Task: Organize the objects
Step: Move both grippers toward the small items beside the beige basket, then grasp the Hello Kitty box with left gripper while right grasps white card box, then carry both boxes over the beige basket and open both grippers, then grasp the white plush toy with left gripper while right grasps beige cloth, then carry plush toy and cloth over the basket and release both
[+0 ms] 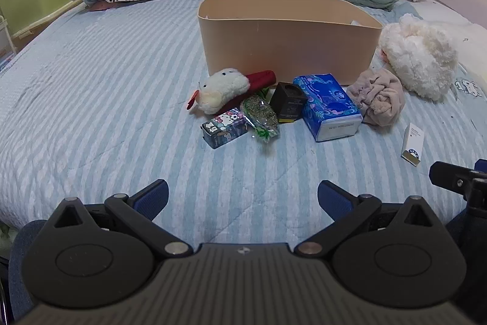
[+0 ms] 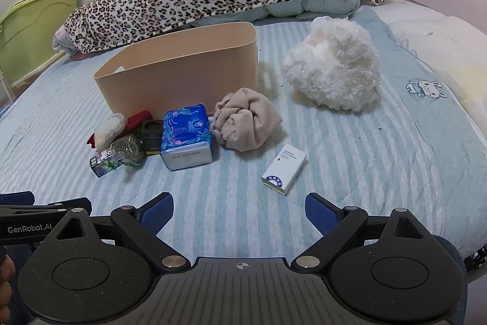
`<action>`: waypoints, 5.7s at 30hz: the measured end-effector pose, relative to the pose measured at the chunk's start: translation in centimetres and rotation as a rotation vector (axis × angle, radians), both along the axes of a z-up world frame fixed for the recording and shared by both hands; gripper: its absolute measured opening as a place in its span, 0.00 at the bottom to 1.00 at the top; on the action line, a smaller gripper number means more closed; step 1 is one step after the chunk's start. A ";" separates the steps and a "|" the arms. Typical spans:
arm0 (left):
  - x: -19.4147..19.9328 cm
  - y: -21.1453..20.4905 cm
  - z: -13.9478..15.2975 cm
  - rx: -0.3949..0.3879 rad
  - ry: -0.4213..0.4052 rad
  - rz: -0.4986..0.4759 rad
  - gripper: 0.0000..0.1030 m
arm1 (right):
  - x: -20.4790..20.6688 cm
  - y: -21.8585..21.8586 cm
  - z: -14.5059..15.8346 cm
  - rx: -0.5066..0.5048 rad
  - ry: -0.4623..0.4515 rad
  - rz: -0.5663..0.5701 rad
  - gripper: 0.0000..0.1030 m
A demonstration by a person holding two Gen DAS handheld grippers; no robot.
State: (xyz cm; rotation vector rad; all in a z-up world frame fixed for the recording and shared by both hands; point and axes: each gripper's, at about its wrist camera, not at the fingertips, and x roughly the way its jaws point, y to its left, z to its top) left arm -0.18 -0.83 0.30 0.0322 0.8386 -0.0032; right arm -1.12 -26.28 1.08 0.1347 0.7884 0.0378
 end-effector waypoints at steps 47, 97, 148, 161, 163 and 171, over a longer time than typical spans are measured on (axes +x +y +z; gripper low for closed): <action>11.3 3.7 -6.0 0.063 0.023 -0.159 1.00 | 10.3 -2.5 -7.9 -0.011 0.134 -0.072 0.58; 21.3 0.1 5.5 -0.030 -0.228 -0.194 0.24 | 18.4 2.8 5.0 0.004 -0.267 0.074 0.28; 17.8 6.1 -3.6 0.081 -0.046 -0.271 0.95 | 14.4 2.0 -5.6 -0.076 0.050 0.119 1.00; 19.1 5.6 -5.5 -0.138 0.045 -0.331 0.72 | 14.1 2.4 -7.1 0.033 0.031 0.111 0.72; 19.1 5.3 -5.5 -0.152 0.060 -0.339 0.64 | 13.9 2.4 -6.9 0.037 0.019 0.117 0.57; 17.4 5.0 -3.9 -0.107 -0.004 -0.349 0.51 | 12.8 1.8 -5.9 0.060 -0.021 0.113 0.27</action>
